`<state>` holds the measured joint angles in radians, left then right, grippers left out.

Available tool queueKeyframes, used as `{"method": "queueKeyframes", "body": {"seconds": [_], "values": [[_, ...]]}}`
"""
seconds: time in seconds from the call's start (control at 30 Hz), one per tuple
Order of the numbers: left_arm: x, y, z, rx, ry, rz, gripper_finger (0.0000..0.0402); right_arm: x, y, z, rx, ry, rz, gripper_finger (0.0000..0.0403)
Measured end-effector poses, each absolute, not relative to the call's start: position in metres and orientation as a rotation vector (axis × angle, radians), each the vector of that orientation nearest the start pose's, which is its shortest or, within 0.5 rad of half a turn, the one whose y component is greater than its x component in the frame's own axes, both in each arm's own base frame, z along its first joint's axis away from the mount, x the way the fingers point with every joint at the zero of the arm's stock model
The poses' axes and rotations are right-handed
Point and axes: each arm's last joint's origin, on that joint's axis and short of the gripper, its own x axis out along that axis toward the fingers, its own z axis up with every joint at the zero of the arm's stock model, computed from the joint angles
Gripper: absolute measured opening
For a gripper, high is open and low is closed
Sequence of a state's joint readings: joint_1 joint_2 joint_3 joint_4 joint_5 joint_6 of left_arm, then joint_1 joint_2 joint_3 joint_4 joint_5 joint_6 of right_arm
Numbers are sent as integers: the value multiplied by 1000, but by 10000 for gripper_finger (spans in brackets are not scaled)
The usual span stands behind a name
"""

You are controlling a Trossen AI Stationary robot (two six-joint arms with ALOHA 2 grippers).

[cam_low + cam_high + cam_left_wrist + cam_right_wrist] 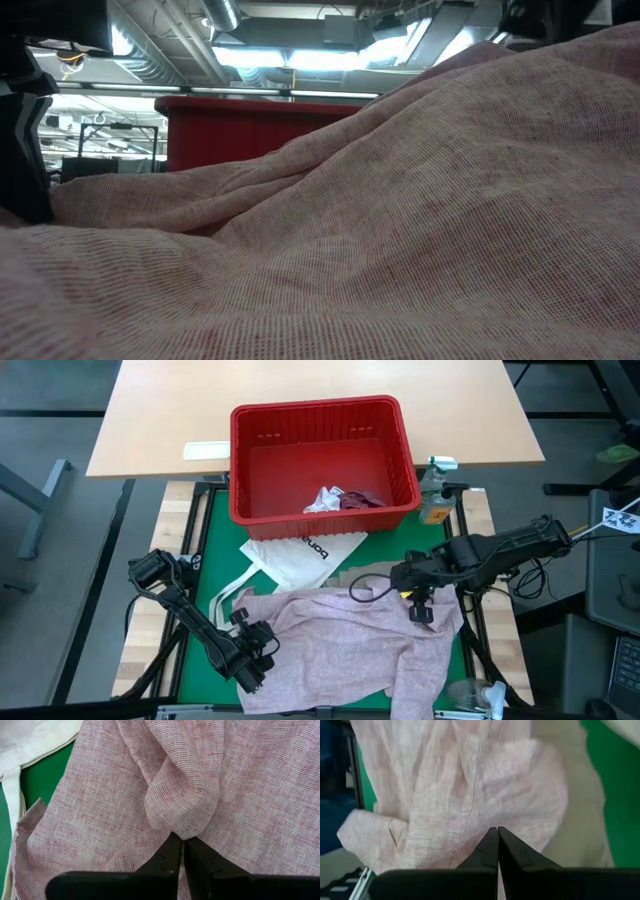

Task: Fold laundry
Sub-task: Fold the pink shirt

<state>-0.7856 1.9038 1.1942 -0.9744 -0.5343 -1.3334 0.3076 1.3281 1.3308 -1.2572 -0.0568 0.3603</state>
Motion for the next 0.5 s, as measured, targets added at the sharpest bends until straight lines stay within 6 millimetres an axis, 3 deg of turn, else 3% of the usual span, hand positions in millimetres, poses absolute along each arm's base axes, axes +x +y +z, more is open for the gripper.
{"method": "queueKeyframes", "body": {"seconds": [0.33, 0.5], "values": [[237, -216, 147, -105, 1101, 641, 14, 216, 70, 336, 231, 1261, -1, 7], [237, -216, 147, -104, 1100, 641, 14, 216, 70, 335, 237, 1262, -2, 28]]}}
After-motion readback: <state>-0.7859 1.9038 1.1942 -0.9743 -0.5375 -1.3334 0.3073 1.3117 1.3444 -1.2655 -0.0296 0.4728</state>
